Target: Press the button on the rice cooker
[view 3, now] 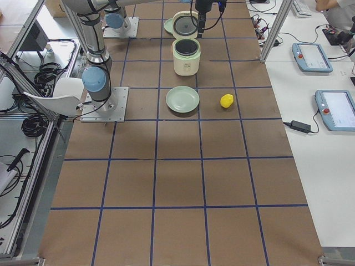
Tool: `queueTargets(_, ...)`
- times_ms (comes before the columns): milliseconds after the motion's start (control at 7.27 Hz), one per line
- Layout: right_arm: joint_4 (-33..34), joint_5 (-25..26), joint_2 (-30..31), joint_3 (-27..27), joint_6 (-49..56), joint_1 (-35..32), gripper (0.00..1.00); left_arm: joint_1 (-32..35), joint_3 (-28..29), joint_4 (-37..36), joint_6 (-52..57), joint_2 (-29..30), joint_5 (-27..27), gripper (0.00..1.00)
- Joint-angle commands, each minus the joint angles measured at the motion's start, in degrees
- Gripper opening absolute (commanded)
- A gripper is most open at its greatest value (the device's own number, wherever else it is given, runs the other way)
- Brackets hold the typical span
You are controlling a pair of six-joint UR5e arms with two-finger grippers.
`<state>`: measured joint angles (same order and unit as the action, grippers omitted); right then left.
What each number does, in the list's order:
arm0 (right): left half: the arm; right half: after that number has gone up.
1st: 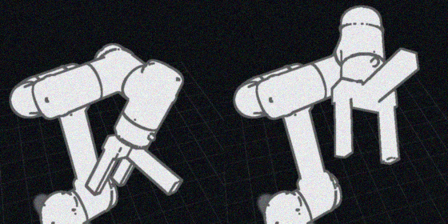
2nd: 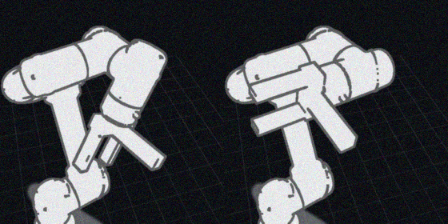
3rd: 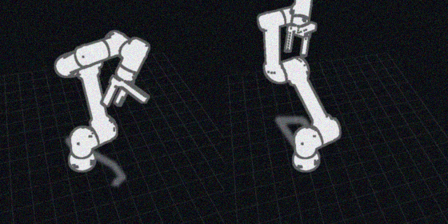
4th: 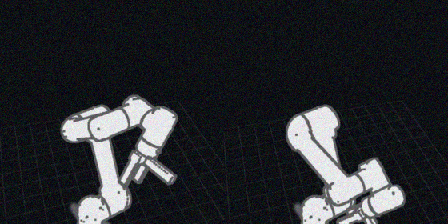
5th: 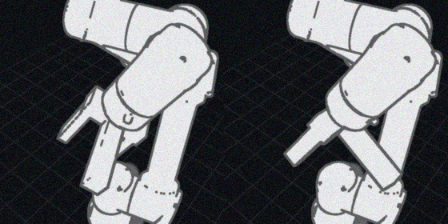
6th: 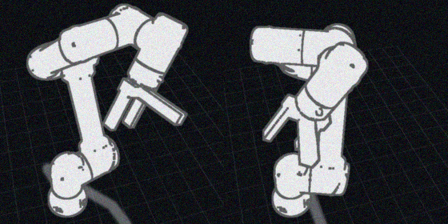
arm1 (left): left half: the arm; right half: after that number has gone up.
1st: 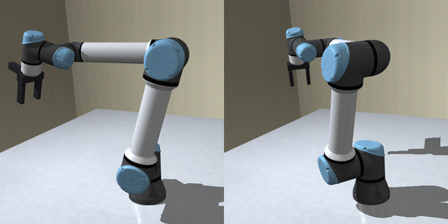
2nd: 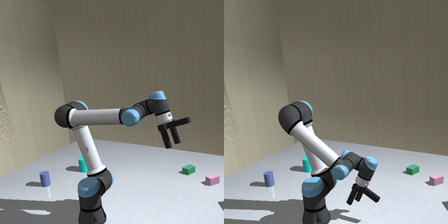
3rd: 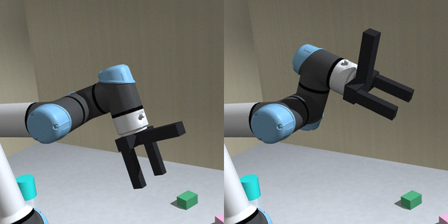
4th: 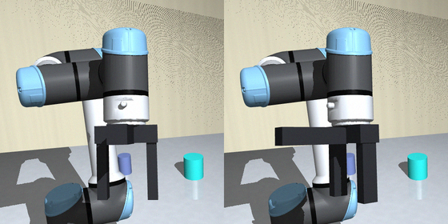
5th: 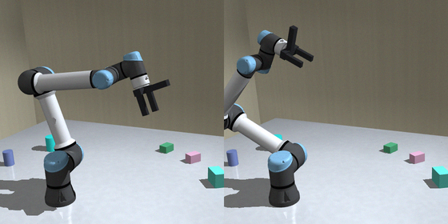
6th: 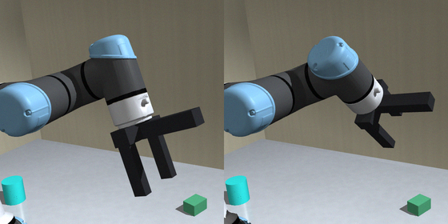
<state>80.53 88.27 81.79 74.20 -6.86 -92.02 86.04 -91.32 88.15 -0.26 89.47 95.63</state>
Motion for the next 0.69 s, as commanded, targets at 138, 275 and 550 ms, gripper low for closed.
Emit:
queueTargets(138,0.06,-0.03,-0.05,-0.02,0.01,0.08,0.96,0.0,0.0,0.0,0.0,0.0,0.0,1.0)
queueTargets(275,0.06,0.06,-0.14,-0.02,0.1,0.08,0.96,0.0,0.0,0.0,0.0,0.0,0.0,1.0)
queueTargets(550,1.02,0.06,-0.14,0.07,0.01,-0.18,0.96,0.0,0.0,0.0,0.0,0.0,0.0,1.0)
